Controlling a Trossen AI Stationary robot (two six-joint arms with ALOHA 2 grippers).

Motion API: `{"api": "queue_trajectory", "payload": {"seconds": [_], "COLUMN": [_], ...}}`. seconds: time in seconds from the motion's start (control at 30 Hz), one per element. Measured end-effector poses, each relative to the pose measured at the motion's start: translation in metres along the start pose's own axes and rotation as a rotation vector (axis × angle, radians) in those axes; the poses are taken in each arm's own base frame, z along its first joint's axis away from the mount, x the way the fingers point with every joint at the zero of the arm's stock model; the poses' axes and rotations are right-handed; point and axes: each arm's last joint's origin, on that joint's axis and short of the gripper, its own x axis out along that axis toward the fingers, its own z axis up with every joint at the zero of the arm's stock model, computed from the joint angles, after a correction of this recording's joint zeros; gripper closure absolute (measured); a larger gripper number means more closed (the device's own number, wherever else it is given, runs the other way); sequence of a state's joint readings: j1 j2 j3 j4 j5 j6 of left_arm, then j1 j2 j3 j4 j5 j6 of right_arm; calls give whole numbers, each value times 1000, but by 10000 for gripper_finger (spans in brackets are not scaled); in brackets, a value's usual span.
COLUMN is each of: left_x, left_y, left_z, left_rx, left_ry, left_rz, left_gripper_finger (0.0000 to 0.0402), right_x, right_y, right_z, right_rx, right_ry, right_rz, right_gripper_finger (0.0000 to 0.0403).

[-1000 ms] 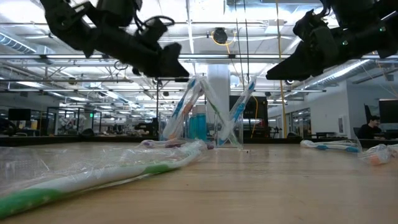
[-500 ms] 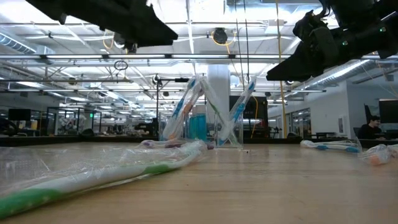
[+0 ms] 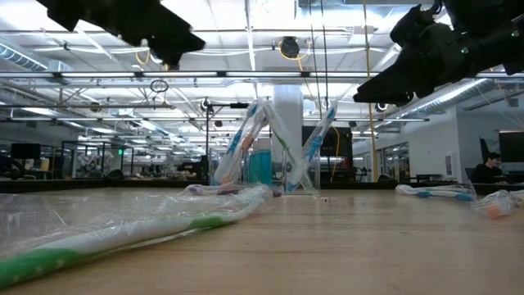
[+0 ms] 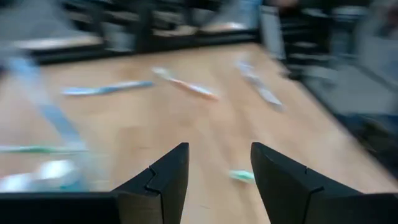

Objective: Pick & Place toothbrushing station
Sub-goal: Put the mouthwash into the transparent organizer

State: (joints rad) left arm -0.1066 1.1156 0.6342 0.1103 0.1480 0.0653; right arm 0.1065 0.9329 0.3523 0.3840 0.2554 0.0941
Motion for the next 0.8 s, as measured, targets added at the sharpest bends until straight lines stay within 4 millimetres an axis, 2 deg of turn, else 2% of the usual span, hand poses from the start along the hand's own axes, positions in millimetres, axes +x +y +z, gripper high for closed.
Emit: {"api": "queue_trajectory", "payload": {"seconds": [0.17,0.4,0.67,0.8], "left_x": [-1,-2,-3,-3], "left_y": [-9,-20,-41,-43], "left_z": [-2,-8,-14,-18], "left_rx": [-29,-18,200,234], "left_ry": [14,49,51,81], "left_rz": [-304,-560,-675,-661], "left_gripper_finger": [224,224,224,224], "right_x": [-1,-1,-1,-1], "right_y": [4,5,5,5], "right_z": [-1,-1,0,2], "right_rx": [29,73,85,114], "right_ry": [2,2,-2,-25], "right_rz": [21,25,26,29], "right_gripper_finger": [184,159,164,163]}}
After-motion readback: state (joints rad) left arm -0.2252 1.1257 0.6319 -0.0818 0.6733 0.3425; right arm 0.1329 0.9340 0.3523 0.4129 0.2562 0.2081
